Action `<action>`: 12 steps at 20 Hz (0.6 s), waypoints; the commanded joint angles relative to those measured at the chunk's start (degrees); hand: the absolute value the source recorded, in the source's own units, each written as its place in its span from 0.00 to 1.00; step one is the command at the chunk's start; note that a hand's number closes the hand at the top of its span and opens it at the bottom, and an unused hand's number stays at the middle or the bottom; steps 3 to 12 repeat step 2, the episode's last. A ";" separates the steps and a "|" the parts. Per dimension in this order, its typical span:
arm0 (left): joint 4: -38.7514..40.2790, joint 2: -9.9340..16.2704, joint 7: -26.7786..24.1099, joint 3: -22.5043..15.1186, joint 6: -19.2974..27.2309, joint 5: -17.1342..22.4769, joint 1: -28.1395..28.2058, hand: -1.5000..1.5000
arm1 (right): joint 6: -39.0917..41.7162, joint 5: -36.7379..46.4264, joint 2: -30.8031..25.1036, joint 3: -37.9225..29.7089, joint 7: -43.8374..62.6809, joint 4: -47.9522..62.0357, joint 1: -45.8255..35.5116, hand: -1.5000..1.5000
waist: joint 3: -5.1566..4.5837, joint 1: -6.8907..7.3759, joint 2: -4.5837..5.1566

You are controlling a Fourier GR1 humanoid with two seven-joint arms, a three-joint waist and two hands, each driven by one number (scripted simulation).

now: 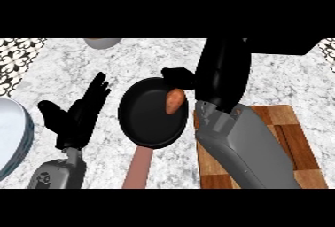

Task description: Pick the sweet potato from the cutting board and place it in the pot

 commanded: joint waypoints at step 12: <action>-1.25 1.51 2.21 1.76 -0.14 0.84 -0.99 0.50 | -12.71 7.38 0.54 -0.74 13.24 -3.14 -0.78 0.00 | 0.03 -1.68 -0.64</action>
